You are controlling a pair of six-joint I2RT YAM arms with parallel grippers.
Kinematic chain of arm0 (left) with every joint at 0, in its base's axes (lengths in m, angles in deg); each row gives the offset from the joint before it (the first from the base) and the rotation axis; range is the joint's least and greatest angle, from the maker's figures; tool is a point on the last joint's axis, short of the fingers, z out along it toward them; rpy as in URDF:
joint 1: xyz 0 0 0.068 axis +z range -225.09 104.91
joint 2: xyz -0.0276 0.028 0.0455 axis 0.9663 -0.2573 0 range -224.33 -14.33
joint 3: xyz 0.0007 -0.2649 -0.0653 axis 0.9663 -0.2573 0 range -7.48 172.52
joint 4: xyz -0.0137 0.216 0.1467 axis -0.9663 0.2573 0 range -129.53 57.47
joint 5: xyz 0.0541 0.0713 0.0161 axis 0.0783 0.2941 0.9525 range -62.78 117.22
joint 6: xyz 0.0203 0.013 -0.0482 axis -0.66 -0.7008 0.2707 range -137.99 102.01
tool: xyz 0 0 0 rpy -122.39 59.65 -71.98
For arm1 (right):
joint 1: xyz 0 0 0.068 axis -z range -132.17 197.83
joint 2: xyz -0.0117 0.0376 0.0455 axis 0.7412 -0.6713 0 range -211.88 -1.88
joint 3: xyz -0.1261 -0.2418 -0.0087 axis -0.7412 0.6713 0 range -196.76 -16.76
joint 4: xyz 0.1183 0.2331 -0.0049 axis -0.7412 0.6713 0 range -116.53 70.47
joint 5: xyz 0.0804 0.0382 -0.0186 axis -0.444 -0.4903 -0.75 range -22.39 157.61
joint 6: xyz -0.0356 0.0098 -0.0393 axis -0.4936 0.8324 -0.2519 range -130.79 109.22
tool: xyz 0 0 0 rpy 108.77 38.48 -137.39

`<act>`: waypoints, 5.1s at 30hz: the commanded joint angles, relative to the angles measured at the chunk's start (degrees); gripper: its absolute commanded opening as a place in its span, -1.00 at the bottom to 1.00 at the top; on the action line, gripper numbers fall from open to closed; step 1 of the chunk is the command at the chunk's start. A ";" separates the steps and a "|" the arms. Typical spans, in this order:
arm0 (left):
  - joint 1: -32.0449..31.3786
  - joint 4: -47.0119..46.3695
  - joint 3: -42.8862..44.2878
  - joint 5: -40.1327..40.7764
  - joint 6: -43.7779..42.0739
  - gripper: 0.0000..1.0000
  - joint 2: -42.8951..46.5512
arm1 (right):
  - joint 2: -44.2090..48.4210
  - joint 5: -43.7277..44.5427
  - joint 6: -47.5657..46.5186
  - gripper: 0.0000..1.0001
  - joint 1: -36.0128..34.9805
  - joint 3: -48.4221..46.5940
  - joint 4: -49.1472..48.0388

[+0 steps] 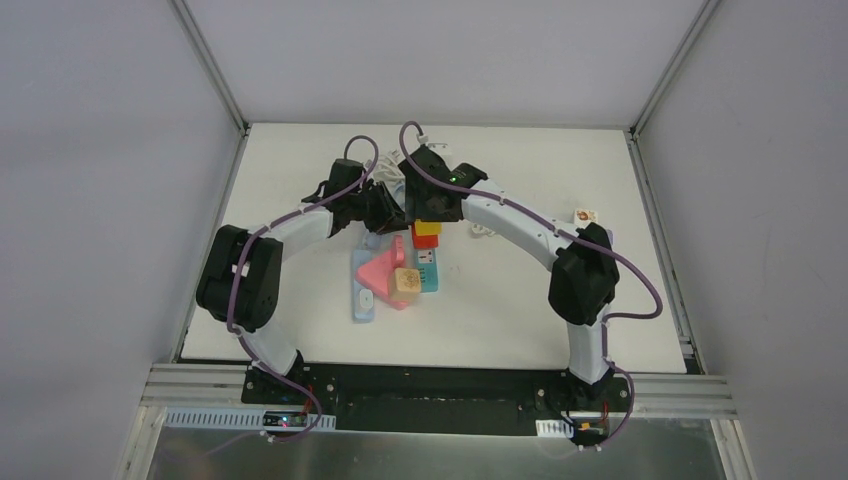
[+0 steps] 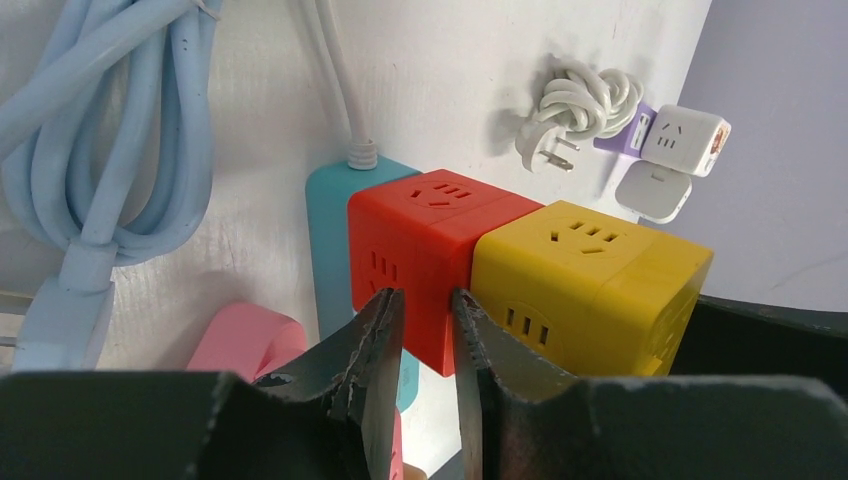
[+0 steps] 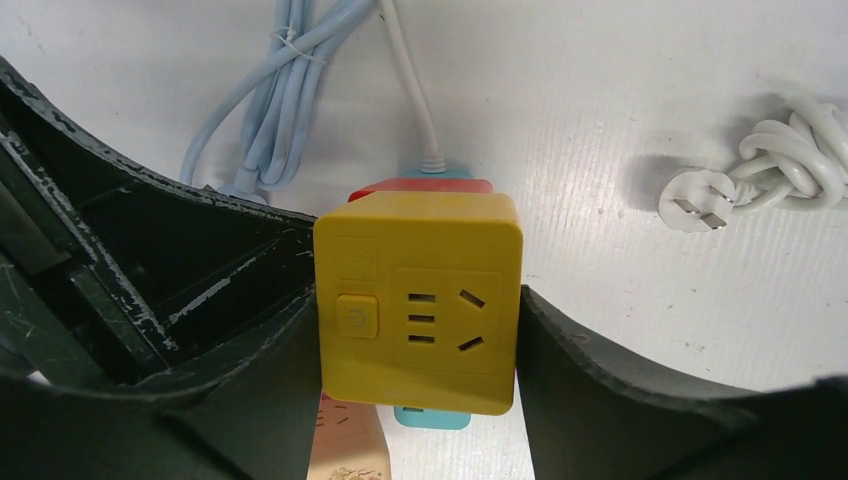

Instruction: Pull the plug off the socket

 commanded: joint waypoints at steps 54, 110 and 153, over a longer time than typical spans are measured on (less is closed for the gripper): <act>-18.58 6.39 3.05 4.46 7.69 -0.46 -4.66 | 14.88 -4.50 -0.27 -0.38 1.23 17.41 -5.74; -21.45 4.62 -0.36 8.93 8.86 -0.57 -5.89 | 24.82 -13.76 3.55 -1.00 9.80 24.08 -13.19; -22.40 9.29 2.41 10.41 9.82 -0.63 -8.57 | 34.81 -2.56 -11.14 -1.00 3.55 40.47 -29.25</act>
